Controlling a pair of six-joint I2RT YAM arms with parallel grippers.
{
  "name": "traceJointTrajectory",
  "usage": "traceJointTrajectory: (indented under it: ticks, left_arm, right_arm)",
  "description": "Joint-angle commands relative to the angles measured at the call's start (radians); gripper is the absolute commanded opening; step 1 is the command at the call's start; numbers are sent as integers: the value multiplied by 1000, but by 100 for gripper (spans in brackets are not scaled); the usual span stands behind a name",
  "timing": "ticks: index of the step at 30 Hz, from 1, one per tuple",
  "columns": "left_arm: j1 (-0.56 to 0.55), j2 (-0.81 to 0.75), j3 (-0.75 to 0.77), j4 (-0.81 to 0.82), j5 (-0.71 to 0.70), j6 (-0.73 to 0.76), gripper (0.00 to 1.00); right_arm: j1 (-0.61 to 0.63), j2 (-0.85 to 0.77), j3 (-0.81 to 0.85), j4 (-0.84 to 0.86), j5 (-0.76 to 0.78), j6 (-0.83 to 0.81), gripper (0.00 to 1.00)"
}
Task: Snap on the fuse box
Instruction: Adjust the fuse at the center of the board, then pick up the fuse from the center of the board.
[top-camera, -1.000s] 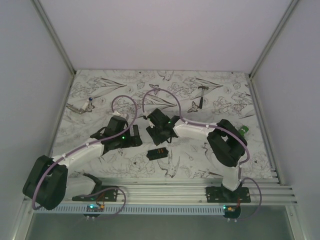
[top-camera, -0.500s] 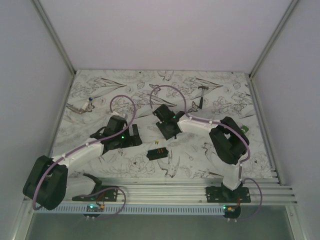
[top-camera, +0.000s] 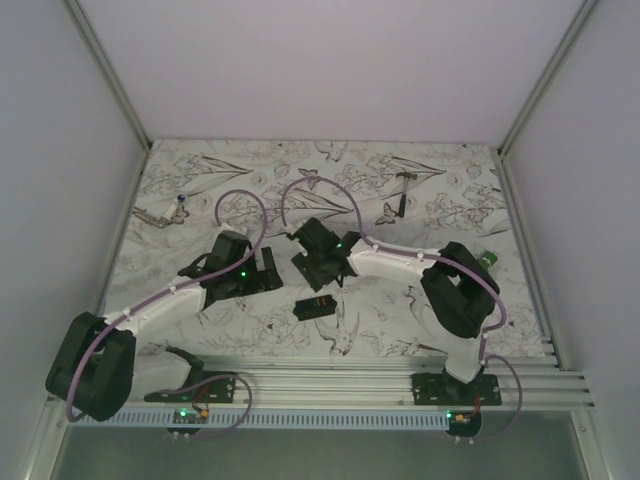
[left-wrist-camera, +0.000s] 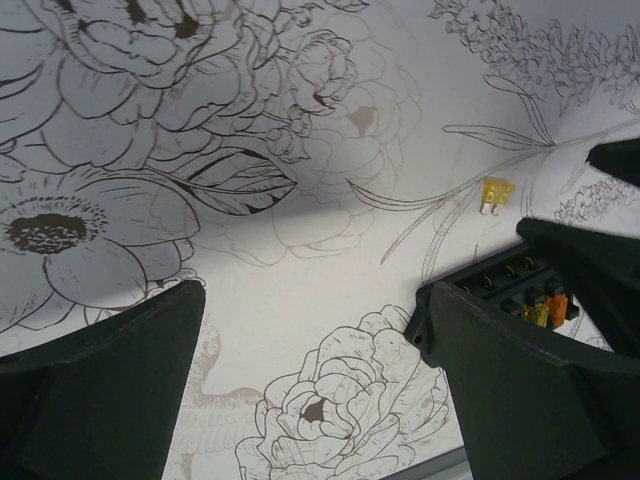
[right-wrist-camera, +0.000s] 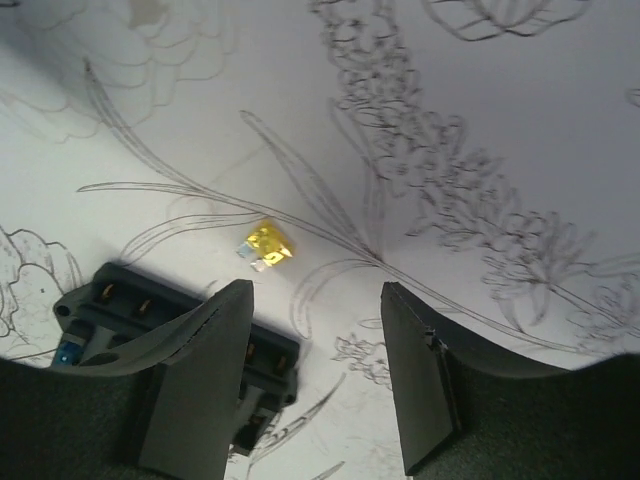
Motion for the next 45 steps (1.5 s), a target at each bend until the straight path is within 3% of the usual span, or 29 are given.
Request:
traceJointTrajectory:
  ticks: [1, 13, 23, 32, 41, 45]
  left_arm:
    - [31, -25, -31, -31, 9, -42, 100]
    - [88, -97, -82, -52, -14, -91, 99]
    - [88, -129, -81, -64, -5, -81, 100]
    - [89, -126, -76, -62, 11, -81, 100]
    - [89, -130, -75, -62, 45, -80, 99]
    - [88, -130, -74, -62, 55, -80, 100]
  right_arm:
    - [29, 47, 43, 14, -12, -13, 61]
    - [45, 130, 70, -27, 112, -52, 64]
    - [-77, 50, 27, -33, 180, -44, 63]
    - [-84, 4, 62, 0, -13, 99, 62]
    - [-117, 60, 87, 2, -28, -12, 47]
    - [-131, 67, 92, 7, -70, -74, 45]
